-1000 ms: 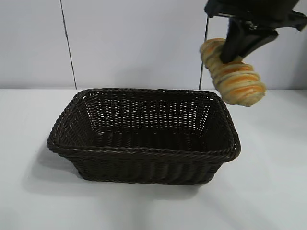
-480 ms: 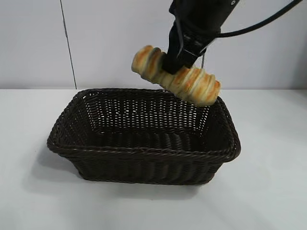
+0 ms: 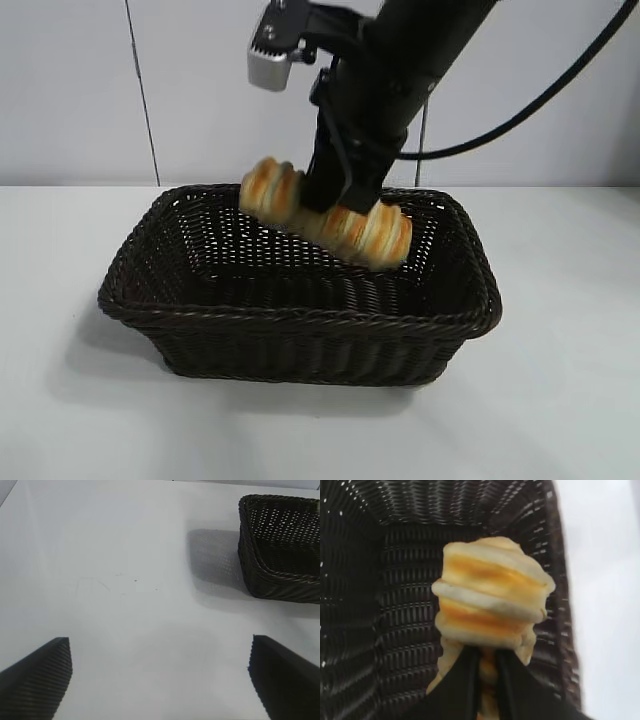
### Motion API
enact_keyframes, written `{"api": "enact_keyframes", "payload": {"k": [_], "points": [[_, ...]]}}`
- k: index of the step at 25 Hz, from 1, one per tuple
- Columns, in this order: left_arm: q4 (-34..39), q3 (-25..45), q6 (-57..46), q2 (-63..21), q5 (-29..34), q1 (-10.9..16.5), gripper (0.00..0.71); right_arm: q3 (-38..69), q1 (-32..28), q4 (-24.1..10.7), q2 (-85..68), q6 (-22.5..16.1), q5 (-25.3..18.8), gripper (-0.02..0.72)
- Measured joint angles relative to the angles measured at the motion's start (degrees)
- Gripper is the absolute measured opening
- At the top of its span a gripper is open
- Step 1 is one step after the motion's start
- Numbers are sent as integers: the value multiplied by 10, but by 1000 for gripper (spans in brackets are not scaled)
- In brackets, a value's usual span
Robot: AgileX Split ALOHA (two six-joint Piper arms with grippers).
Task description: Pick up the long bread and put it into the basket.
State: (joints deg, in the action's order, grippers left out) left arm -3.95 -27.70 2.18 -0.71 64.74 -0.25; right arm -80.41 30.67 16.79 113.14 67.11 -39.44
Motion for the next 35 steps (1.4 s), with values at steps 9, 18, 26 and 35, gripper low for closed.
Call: {"api": "enact_keyframes", "payload": {"k": [9,18,26,35], "points": [[0,0,0,0,0,0,694,-2,0,16,0,-13,6,209],[1,0,0,0,0,0,694,-2,0,17,-29,-48,6,679],[1,0,0,0,0,0,694,-60,0,-48,-47,-339,-32,694],[1,0,0,0,0,0,694,-192,0,-229,-47,-733,-223,694]]}}
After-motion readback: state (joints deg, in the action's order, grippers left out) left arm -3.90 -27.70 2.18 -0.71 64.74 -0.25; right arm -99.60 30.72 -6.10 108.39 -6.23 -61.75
